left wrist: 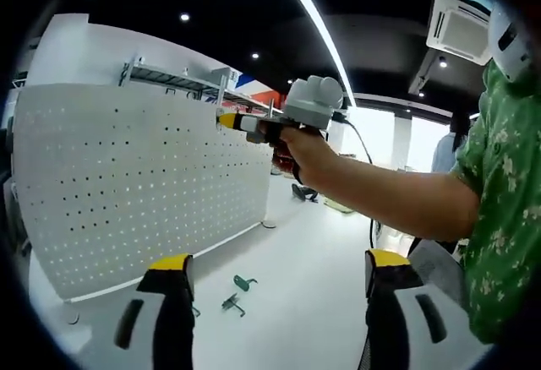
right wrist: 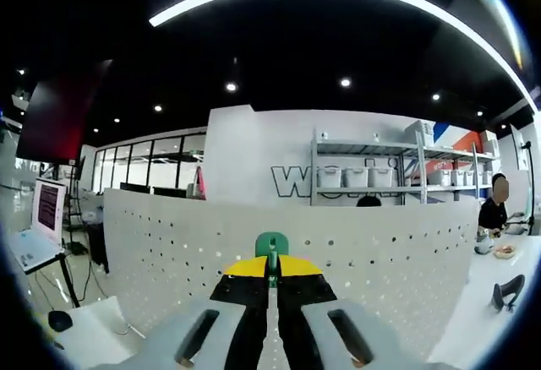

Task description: Insert the hook assembly into the mounting plate slot until the hook locks in place.

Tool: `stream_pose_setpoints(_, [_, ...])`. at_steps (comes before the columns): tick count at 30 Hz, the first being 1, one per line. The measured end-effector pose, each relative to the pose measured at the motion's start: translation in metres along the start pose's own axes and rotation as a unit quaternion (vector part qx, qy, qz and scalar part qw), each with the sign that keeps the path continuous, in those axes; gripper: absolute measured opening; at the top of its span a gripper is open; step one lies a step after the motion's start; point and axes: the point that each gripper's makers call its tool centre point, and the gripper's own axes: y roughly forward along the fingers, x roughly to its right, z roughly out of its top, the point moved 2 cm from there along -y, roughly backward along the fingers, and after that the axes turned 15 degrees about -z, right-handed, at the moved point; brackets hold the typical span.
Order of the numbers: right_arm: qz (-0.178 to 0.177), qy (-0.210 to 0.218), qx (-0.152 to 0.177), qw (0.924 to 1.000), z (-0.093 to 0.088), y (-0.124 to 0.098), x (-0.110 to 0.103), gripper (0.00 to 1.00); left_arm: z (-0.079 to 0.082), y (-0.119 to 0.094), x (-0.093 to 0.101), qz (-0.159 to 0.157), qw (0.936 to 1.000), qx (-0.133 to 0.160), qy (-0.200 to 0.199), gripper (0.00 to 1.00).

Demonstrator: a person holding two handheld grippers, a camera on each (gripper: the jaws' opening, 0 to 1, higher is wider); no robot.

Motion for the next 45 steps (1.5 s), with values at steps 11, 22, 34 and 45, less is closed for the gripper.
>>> stream_pose_setpoints(11, [-0.007,0.001,-0.004,1.0000,-0.011,0.027,0.000,0.01,-0.005,0.003,-0.005,-0.002,1.0000,-0.004,-0.007,0.83])
stream_pose_setpoints(22, [-0.008,0.001,-0.009,0.9999,-0.013,0.039,-0.002,0.01,-0.008,0.004,-0.007,-0.005,0.9999,-0.006,-0.012,0.82])
stream_pose_setpoints(34, [-0.010,-0.001,-0.016,0.9998,-0.018,0.042,-0.004,0.01,-0.008,0.000,-0.010,-0.003,0.9999,-0.007,-0.013,0.81])
stream_pose_setpoints(45, [-0.015,0.005,-0.018,0.9997,-0.019,0.044,-0.003,0.01,-0.009,-0.001,-0.010,-0.004,0.9999,-0.007,-0.013,0.80])
